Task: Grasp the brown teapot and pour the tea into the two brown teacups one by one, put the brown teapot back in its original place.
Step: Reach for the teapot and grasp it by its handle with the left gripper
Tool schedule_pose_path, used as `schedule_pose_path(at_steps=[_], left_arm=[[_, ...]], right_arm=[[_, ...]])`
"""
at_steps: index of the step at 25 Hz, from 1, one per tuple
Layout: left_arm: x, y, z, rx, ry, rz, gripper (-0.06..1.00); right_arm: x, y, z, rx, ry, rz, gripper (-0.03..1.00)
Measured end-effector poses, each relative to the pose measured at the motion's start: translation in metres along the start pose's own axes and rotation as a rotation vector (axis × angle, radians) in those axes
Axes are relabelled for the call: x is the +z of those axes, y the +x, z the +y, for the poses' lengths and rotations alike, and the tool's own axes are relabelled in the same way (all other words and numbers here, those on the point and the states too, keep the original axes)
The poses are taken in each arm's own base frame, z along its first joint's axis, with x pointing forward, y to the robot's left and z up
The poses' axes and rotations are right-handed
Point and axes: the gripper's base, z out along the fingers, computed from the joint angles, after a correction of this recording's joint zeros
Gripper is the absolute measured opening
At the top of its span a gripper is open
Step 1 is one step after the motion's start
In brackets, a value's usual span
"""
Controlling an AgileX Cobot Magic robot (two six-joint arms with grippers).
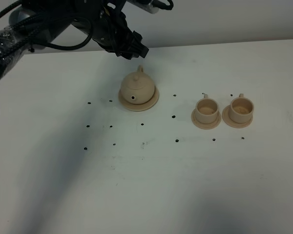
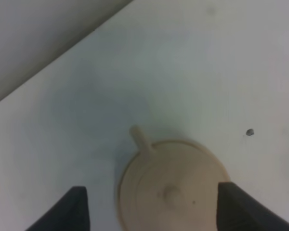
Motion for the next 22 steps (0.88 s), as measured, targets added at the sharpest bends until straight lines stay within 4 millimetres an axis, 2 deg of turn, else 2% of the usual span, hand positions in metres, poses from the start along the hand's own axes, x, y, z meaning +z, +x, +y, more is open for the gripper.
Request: schedule_pose_path(at_steps=[8, 22], left_arm=[[0.023, 0.0, 0.0, -0.042, -0.015, -0.054, 0.57], [0.08, 0.008, -0.001, -0.138, -0.023, -0.094, 0.56]], right_arm=[[0.0, 0.0, 0.0, 0.0, 0.0, 0.0, 0.49], [0.0, 0.0, 0.0, 0.0, 0.0, 0.0, 0.49]])
